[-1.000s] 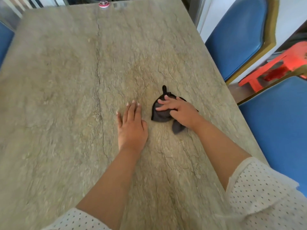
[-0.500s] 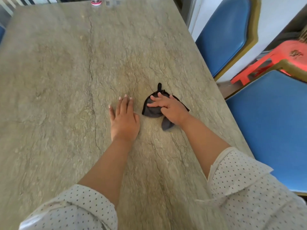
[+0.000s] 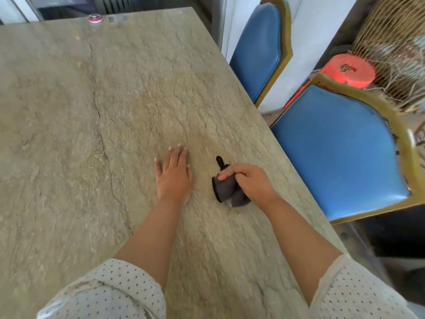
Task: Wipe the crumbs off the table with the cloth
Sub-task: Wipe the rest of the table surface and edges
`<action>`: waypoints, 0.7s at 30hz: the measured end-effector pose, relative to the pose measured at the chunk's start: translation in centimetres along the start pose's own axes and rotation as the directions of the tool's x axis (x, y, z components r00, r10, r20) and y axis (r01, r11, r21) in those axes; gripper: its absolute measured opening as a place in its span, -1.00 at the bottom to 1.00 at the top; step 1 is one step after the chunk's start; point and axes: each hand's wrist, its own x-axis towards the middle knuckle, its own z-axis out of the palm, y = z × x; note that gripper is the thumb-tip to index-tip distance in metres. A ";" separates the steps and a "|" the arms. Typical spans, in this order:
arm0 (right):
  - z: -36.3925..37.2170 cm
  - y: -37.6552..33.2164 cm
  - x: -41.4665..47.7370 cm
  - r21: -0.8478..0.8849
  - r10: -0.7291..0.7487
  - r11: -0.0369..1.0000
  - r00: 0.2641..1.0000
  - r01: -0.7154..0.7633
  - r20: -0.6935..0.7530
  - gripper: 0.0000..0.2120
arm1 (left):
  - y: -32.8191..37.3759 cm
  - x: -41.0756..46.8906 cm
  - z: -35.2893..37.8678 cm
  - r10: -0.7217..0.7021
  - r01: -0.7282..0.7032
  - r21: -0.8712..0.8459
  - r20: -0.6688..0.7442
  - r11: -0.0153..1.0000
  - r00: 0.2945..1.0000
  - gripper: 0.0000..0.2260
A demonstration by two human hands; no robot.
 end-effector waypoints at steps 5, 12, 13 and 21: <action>-2.8 0.5 5.3 -0.122 0.000 0.990 0.876 -0.067 -0.482 -0.51 | -0.2 0.6 0.7 -0.001 -0.001 0.074 0.033 0.997 0.999 -0.52; -2.5 2.0 13.0 -0.548 0.095 0.768 0.905 -0.331 -0.414 -0.43 | 0.0 0.8 1.3 0.015 -0.015 0.113 0.005 0.993 1.000 -0.51; -2.2 1.5 14.3 -0.569 0.095 0.760 0.921 -0.312 -0.378 -0.43 | 0.0 0.8 1.3 0.023 -0.022 0.110 -0.007 0.994 1.000 -0.51; 1.5 -0.5 15.1 -0.560 -0.162 0.799 0.975 0.219 0.149 -0.43 | -0.3 0.8 1.4 0.037 -0.032 0.111 -0.038 0.993 0.999 -0.51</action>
